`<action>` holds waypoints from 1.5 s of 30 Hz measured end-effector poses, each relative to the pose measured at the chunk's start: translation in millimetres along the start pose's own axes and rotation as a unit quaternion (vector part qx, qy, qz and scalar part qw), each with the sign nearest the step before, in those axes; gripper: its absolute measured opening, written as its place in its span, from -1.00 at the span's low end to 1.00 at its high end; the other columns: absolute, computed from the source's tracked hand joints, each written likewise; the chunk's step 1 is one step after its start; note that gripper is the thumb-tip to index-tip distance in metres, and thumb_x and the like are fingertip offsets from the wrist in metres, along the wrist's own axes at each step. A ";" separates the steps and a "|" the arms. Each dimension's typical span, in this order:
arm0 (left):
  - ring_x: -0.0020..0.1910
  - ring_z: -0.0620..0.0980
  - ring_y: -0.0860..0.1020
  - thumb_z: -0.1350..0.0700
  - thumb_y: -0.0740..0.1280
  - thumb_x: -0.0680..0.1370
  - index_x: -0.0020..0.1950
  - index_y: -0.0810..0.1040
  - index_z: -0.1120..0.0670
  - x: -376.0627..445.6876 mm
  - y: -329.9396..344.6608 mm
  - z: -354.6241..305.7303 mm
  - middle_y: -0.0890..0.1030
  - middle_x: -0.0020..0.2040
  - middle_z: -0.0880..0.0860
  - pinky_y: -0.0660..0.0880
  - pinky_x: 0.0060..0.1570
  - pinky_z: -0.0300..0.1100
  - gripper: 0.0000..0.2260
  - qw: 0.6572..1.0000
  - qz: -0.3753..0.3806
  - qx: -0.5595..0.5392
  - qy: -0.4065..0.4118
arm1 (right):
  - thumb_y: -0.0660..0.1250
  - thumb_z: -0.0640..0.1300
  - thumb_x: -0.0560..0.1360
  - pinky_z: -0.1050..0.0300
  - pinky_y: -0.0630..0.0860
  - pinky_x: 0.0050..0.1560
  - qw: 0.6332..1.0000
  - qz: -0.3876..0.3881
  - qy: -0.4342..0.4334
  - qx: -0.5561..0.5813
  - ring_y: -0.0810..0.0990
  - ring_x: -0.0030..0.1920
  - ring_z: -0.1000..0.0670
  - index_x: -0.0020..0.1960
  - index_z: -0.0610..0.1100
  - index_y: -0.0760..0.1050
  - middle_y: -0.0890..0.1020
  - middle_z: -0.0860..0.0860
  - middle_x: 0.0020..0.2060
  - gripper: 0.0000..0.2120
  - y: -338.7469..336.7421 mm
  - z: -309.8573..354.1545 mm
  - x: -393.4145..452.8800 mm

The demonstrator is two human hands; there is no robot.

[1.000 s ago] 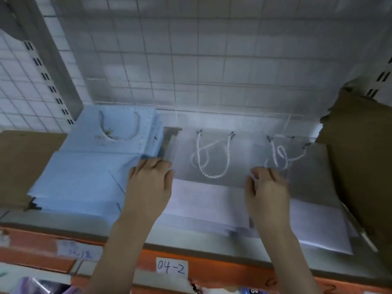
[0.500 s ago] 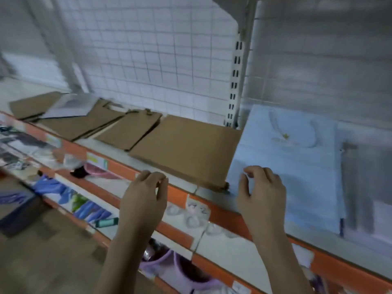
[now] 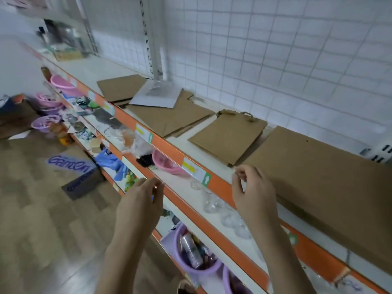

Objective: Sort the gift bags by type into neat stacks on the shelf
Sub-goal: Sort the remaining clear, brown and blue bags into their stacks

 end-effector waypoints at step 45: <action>-0.10 0.12 0.55 0.05 0.22 0.56 0.08 0.55 0.09 569.9 108.1 206.7 0.59 -0.04 0.08 0.50 -0.13 -0.06 -0.80 0.960 0.170 -0.053 0.217 | 0.45 0.15 0.32 0.04 0.47 -0.10 0.904 0.087 0.410 -0.077 0.53 0.02 -0.14 0.14 -0.21 0.33 0.53 -0.09 0.04 -0.40 323.0 127.2 326.9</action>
Point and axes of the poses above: each hand's wrist, its own x-axis towards the middle knuckle, its own y-axis out of the palm, z = x × y, the point moved 8 cm from there along x, towards the middle knuckle
